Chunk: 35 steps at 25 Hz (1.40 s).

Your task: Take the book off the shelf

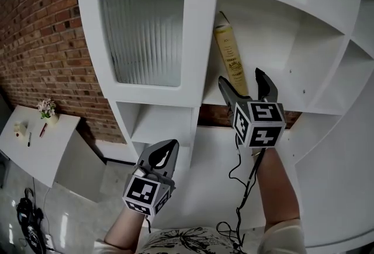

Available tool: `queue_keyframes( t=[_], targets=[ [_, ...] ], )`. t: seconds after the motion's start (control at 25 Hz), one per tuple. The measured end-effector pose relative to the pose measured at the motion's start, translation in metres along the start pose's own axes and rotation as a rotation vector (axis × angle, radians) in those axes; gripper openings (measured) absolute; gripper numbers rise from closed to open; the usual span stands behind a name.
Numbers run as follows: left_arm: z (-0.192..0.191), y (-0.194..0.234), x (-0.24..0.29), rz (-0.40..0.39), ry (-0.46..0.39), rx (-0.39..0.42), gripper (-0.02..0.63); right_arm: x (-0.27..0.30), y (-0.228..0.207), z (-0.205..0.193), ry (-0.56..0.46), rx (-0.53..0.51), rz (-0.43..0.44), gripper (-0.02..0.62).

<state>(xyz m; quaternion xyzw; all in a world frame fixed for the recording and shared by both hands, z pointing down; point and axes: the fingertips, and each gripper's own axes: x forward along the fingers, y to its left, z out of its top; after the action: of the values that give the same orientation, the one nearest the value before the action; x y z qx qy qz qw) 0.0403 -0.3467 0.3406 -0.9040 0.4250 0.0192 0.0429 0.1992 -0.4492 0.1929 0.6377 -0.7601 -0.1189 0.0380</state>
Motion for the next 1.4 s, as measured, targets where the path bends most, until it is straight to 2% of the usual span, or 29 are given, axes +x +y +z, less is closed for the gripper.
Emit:
queue_keyframes(
  t=[0.24, 0.52, 0.64, 0.92, 1.04, 1.4],
  targets=[
    [-0.005, 0.011, 0.008, 0.016, 0.011, 0.009, 0.002, 0.045, -0.003, 0.002, 0.072, -0.031, 0.021, 0.436],
    [-0.017, 0.019, 0.014, 0.023, 0.047, 0.011, 0.002, 0.083, -0.003, -0.016, 0.194, -0.105, 0.025, 0.436],
    [-0.022, 0.022, 0.015, 0.032, 0.05, 0.023, 0.002, 0.09, -0.002, -0.024, 0.227, -0.101, 0.024, 0.407],
    [-0.027, 0.026, 0.014, 0.03, 0.064, 0.017, 0.002, 0.094, -0.014, -0.022, 0.2, -0.125, -0.054, 0.308],
    [-0.036, 0.02, 0.011, -0.002, 0.104, 0.022, 0.002, 0.089, -0.024, -0.019, 0.173, -0.118, -0.085, 0.235],
    [-0.035, 0.014, 0.003, -0.017, 0.096, 0.016, 0.002, 0.063, -0.023, -0.013, 0.148, -0.061, -0.049, 0.227]
  ],
)
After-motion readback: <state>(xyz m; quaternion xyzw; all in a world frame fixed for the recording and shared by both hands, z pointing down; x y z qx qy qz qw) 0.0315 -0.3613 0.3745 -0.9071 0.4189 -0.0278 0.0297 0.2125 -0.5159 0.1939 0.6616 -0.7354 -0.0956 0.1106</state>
